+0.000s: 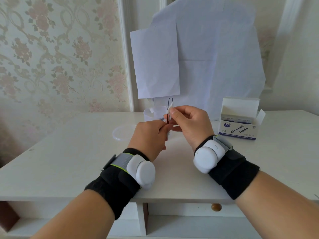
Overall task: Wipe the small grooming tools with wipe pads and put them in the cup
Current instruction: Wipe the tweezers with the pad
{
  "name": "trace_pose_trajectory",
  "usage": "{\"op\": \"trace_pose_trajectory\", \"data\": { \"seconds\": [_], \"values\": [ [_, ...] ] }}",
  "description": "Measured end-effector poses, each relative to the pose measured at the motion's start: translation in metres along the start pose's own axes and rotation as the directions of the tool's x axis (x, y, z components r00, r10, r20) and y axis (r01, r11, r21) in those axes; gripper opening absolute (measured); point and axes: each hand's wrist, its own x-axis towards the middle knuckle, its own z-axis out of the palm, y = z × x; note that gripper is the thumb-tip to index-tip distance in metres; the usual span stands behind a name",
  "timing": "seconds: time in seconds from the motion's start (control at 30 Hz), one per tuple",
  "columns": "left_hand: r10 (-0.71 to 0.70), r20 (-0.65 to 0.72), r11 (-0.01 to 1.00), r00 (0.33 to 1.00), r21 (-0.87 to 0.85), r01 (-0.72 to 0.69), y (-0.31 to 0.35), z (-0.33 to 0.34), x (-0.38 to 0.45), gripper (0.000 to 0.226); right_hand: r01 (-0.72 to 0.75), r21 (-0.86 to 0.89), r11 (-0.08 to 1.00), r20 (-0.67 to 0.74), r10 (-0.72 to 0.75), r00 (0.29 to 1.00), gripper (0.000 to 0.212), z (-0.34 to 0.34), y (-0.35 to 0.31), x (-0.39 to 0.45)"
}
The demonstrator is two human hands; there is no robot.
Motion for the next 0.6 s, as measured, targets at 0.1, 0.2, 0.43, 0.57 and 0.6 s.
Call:
{"op": "trace_pose_trajectory", "data": {
  "seconds": [0.1, 0.2, 0.43, 0.57, 0.6],
  "values": [
    [-0.009, -0.005, 1.000, 1.000, -0.014, 0.009, 0.0009, -0.0002, 0.0000, 0.031, 0.012, -0.019, 1.000, 0.038, -0.011, 0.999, 0.016, 0.0021, -0.0016, -0.0019],
    [0.000, 0.002, 1.000, 1.000, -0.017, 0.000, 0.0020, -0.0007, -0.0007, 0.028, 0.016, -0.018, 1.000, 0.025, -0.016, 1.000, 0.020, 0.0031, -0.0029, -0.0023],
    [-0.001, 0.017, 1.000, 1.000, -0.019, 0.001, 0.0031, -0.0011, -0.0012, 0.031, 0.030, -0.068, 0.997, 0.058, -0.026, 0.998, 0.018, 0.0038, -0.0017, -0.0031],
    [0.019, 0.001, 1.000, 1.000, -0.009, -0.019, 0.0050, -0.0019, -0.0022, 0.036, 0.000, -0.069, 0.998, 0.077, 0.006, 0.997, 0.016, 0.0041, -0.0001, -0.0022],
    [0.021, 0.001, 1.000, 1.000, -0.003, -0.021, 0.0052, -0.0020, -0.0024, 0.035, -0.012, -0.068, 0.998, 0.085, 0.018, 0.996, 0.016, 0.0041, 0.0001, -0.0023]
  ]
}}
